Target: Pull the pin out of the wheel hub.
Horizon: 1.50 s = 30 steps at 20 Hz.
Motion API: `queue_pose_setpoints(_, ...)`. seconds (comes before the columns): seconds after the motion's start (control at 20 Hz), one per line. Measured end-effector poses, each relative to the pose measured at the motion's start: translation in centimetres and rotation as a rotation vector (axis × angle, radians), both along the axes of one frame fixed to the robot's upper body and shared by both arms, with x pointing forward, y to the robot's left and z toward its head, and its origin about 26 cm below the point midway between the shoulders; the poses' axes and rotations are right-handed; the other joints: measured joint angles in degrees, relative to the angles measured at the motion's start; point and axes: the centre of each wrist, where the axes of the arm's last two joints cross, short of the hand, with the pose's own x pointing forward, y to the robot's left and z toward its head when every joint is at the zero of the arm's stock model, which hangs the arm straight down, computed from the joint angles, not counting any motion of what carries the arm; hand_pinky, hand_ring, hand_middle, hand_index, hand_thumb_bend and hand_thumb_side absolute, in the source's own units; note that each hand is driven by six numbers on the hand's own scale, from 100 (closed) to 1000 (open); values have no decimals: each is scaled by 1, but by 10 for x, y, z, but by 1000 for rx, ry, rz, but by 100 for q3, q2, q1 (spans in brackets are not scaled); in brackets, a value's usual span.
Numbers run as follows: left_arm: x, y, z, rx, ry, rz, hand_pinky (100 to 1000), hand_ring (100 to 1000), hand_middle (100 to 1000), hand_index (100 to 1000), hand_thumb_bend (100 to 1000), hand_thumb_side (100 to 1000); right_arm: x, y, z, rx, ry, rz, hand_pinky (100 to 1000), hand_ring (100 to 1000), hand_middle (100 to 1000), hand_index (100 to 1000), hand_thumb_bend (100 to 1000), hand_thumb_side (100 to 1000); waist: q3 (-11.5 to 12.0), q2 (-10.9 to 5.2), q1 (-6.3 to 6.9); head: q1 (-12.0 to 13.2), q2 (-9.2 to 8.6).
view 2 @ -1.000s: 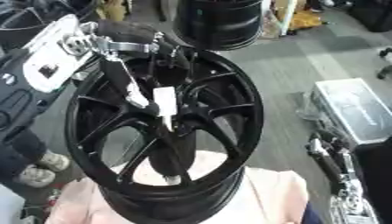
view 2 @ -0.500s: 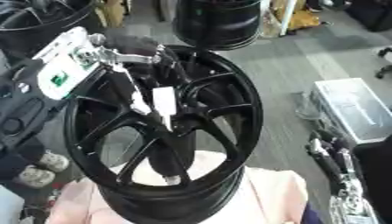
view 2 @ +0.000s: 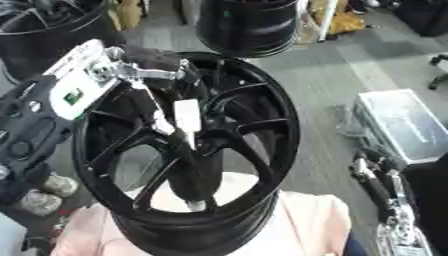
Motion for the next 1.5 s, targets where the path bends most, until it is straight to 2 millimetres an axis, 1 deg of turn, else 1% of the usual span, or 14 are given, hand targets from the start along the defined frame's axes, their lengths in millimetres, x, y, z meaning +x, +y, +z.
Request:
queue_pose_setpoints(0.05,0,0,0,0,2,1,660,517,532,726,491,414,0,0,0,0,1,0,661,625,761,791,145,465,0,0,0,0,0)
queue_pose_setpoints(0.1,0,0,0,0,5,2,660,517,532,726,491,414,0,0,0,0,1,0,661,625,761,791,145,465,0,0,0,0,0)
queue_pose_setpoints(0.15,0,0,0,0,7,3,643,492,503,693,436,348,0,0,0,0,1,0,660,625,761,791,145,465,0,0,0,0,0)
queue_pose_setpoints(0.25,0,0,0,-4,14,3,617,460,468,655,376,277,0,0,0,0,1,0,660,625,760,790,146,465,-1,0,1,0,0)
queue_pose_setpoints(0.3,0,0,0,-7,18,2,615,457,464,651,370,271,0,0,0,0,1,0,660,625,760,790,146,465,-2,0,1,0,0)
queue_pose_setpoints(0.35,0,0,0,-11,21,0,598,431,434,618,312,211,0,0,0,0,1,0,660,625,760,790,145,466,-5,0,2,0,0)
queue_pose_setpoints(0.4,-1,-1,0,-15,24,-3,597,428,429,614,305,205,0,0,0,0,1,0,660,624,760,790,145,466,-6,0,3,0,0)
queue_pose_setpoints(0.45,-1,-3,1,-20,26,-8,586,405,396,587,260,162,0,0,0,0,1,0,660,625,760,790,147,465,-6,0,4,0,0)
queue_pose_setpoints(0.55,-2,-4,0,-28,35,-13,582,400,379,572,229,145,0,0,0,0,1,0,660,624,760,790,146,465,-6,0,4,0,0)
queue_pose_setpoints(0.8,-5,-4,7,-61,56,-32,580,396,372,564,220,139,0,0,0,0,1,0,660,624,760,790,148,464,1,0,4,-2,0)
queue_pose_setpoints(1.1,-9,0,32,-89,35,-46,587,402,378,576,234,133,0,0,0,0,1,-2,660,624,760,790,150,464,8,0,2,-6,0)
queue_pose_setpoints(1.2,-11,4,48,-105,3,-55,591,404,380,579,238,125,-1,-1,-1,1,3,-3,660,624,760,790,150,463,31,-4,3,-9,0)
queue_pose_setpoints(1.4,-16,22,78,-144,-66,-66,598,409,384,581,253,116,-2,-1,-2,1,6,-7,660,624,760,790,152,462,64,-31,18,-34,0)
queue_pose_setpoints(1.5,-18,42,97,-171,-118,-50,600,417,384,580,256,111,-3,-2,-2,1,7,-12,660,624,760,790,152,462,146,-41,39,-72,0)
